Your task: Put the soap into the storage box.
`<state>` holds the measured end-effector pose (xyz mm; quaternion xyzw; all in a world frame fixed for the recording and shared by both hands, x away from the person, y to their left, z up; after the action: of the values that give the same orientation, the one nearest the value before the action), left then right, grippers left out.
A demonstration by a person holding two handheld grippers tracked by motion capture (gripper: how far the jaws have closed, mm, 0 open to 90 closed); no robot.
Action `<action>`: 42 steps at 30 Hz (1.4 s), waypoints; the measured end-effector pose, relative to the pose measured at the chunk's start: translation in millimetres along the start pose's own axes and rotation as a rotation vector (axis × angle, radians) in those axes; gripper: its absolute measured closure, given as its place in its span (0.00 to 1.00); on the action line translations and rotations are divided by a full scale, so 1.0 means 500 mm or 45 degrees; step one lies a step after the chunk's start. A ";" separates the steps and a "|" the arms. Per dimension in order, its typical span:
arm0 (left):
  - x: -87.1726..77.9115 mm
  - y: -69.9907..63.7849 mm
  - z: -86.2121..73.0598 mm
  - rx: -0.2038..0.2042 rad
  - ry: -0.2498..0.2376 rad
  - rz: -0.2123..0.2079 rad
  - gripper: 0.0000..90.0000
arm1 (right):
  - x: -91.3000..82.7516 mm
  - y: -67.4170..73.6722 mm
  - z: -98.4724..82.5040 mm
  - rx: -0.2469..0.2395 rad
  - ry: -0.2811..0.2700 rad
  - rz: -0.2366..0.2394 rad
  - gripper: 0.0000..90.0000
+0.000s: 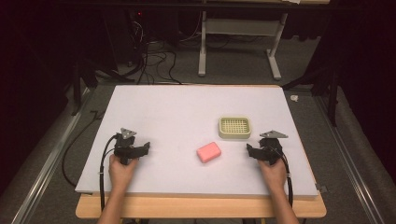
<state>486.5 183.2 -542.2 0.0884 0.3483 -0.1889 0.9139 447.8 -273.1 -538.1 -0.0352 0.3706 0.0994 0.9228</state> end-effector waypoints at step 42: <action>0.000 0.001 0.000 -0.008 -0.001 0.004 0.27 | 0.002 0.003 0.001 -0.021 0.043 0.039 0.22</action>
<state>486.6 183.7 -542.3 0.0861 0.3484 -0.1863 0.9146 448.5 -271.5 -538.2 -0.0389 0.3856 0.1162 0.9145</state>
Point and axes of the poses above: each handheld gripper's, and its own axes: x roughly forward along the jaws, z roughly out of its top, y roughly to its left, the point moved 8 cm from there along x, roughly forward along the jaws, and after that the axes turned 3 degrees about x, right-handed, at the moved point
